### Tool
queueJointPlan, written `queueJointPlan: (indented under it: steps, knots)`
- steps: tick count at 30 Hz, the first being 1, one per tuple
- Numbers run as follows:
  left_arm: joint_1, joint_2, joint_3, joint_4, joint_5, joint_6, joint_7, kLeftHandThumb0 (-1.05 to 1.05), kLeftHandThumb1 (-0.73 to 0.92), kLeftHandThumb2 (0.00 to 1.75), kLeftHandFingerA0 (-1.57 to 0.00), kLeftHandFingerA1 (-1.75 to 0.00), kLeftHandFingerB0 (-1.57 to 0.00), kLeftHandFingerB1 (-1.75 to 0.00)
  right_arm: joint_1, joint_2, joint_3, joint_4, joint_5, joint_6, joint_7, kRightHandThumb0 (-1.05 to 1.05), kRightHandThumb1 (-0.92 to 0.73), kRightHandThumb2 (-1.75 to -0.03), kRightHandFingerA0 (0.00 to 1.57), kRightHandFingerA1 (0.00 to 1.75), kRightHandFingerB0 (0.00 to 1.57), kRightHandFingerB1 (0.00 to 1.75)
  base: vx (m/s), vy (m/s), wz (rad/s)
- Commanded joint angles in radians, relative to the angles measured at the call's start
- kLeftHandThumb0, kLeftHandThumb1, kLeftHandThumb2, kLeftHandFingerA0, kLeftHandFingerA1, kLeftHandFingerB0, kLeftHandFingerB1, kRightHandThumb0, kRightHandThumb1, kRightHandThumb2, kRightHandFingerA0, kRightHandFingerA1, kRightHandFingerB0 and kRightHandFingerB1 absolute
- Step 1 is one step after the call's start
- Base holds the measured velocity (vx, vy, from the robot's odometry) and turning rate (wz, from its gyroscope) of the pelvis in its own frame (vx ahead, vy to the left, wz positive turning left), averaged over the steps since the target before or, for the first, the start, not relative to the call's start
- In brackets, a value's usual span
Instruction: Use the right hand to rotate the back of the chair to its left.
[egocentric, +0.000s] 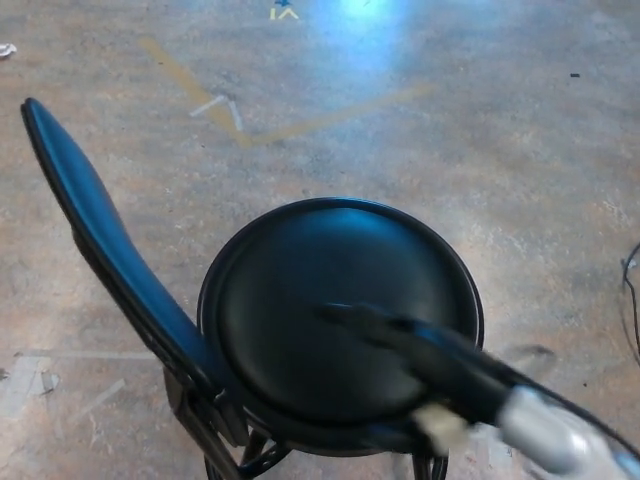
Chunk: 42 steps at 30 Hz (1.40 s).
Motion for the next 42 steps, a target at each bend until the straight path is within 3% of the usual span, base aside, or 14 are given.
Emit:
queueJointPlan:
  steps: [1,6,10,11,14,16,21,23,24,25,28,32,37,42]
  knots:
    - [0.015,-0.011,0.0,-0.001,0.001,0.001,0.004,-0.43,0.75,0.63,-0.62,-0.55,-0.54,-0.45,0.106,-0.057,-0.145,0.081,0.01,-0.221,-0.276,-1.05,-0.85,-0.69,0.0,0.52,0.0,0.49,0.0,0.0,0.0]
    - [0.011,-0.016,-0.02,-0.001,0.018,0.001,0.007,-0.44,0.75,0.63,-0.61,-0.56,-0.56,-0.45,0.12,-0.105,-0.256,0.407,-0.007,-0.162,-0.593,-1.05,-0.92,-0.76,0.0,0.37,0.0,0.3,0.0,0.0,0.0]
    - [0.017,-0.018,-0.008,-0.002,0.003,0.001,0.006,-0.45,0.75,0.63,-0.6,-0.55,-0.56,-0.45,0.1,-0.101,-0.272,0.56,0.032,-0.043,-0.605,-1.05,-0.92,-0.85,0.0,0.25,0.0,0.22,0.0,0.0,0.0]
    - [0.019,-0.016,-0.012,-0.002,0.007,0.003,0.003,-0.45,0.75,0.63,-0.62,-0.54,-0.56,-0.45,0.095,-0.089,-0.282,0.633,0.06,0.035,-0.579,-1.05,-0.92,-0.84,0.0,0.47,0.0,0.37,0.0,0.0,0.0]
    - [0.017,-0.014,-0.025,-0.001,0.018,0.011,0.004,-0.46,0.75,0.63,-0.62,-0.55,-0.55,-0.45,0.086,-0.075,-0.293,0.696,0.073,0.087,-0.551,-1.05,-0.92,-0.85,0.0,0.44,0.0,0.35,0.0,0.0,0.0]
    - [0.018,-0.012,-0.024,-0.002,0.016,0.004,0.0,-0.46,0.75,0.63,-0.59,-0.55,-0.55,-0.44,0.089,-0.056,-0.276,0.742,0.056,0.187,-0.516,-1.05,-0.92,-0.88,0.0,0.83,0.0,0.64,0.0,0.0,0.0]
    - [0.016,-0.008,-0.033,0.0,0.021,0.005,0.003,-0.45,0.75,0.63,-0.6,-0.55,-0.53,-0.44,0.113,-0.02,-0.264,0.806,0.042,0.287,-0.449,-1.05,-0.9,-0.89,0.0,1.24,0.0,0.99,0.0,0.0,0.0]
    - [0.022,-0.01,-0.025,0.001,0.012,0.004,0.009,-0.43,0.74,0.62,-0.6,-0.54,-0.53,-0.44,0.125,-0.006,-0.276,0.817,0.053,0.305,-0.42,-1.05,-0.89,-0.88,0.0,1.24,0.0,0.98,0.0,0.0,0.0]
    - [0.025,-0.01,-0.016,0.0,0.003,-0.002,0.01,-0.43,0.74,0.63,-0.6,-0.54,-0.53,-0.44,0.129,0.0,-0.288,0.82,0.064,0.308,-0.408,-1.05,-0.71,-1.29,0.0,1.03,0.0,0.86,0.0,0.0,0.0]
    - [0.025,-0.01,-0.016,0.0,0.003,-0.002,0.005,-0.44,0.77,0.63,-0.61,-0.55,-0.54,-0.45,0.131,0.007,-0.306,0.824,0.08,0.325,-0.388,-1.05,-0.83,-0.89,0.0,1.29,0.0,1.05,0.0,0.0,0.0]
    - [0.02,-0.011,-0.032,-0.002,0.017,0.005,0.005,-0.45,0.76,0.63,-0.62,-0.57,-0.56,-0.45,0.14,0.026,-0.355,0.831,0.119,0.359,-0.35,-1.05,-0.81,-0.87,0.0,1.37,0.0,1.07,0.0,0.0,0.0]
    - [0.02,-0.01,-0.032,-0.004,0.012,0.006,0.006,-0.46,0.76,0.63,-0.6,-0.57,-0.53,-0.45,0.152,0.045,-0.417,0.832,0.155,0.393,-0.32,-1.05,-0.74,-0.92,0.0,1.37,0.0,1.12,0.0,0.0,0.0]
    - [0.026,-0.004,-0.051,-0.003,0.022,-0.011,-0.001,-0.44,0.74,0.62,-0.62,-0.54,-0.57,-0.45,0.175,0.068,-0.529,0.83,0.223,0.446,-0.278,-1.05,-0.65,-1.17,0.36,1.29,0.0,0.95,0.0,0.0,0.0]
    - [0.025,-0.003,-0.052,-0.003,0.016,-0.006,-0.002,-0.45,0.76,0.63,-0.62,-0.56,-0.56,-0.45,0.178,0.088,-0.642,0.821,0.296,0.459,-0.241,-1.05,-0.47,-1.39,0.15,1.01,0.1,0.85,0.0,0.0,0.0]
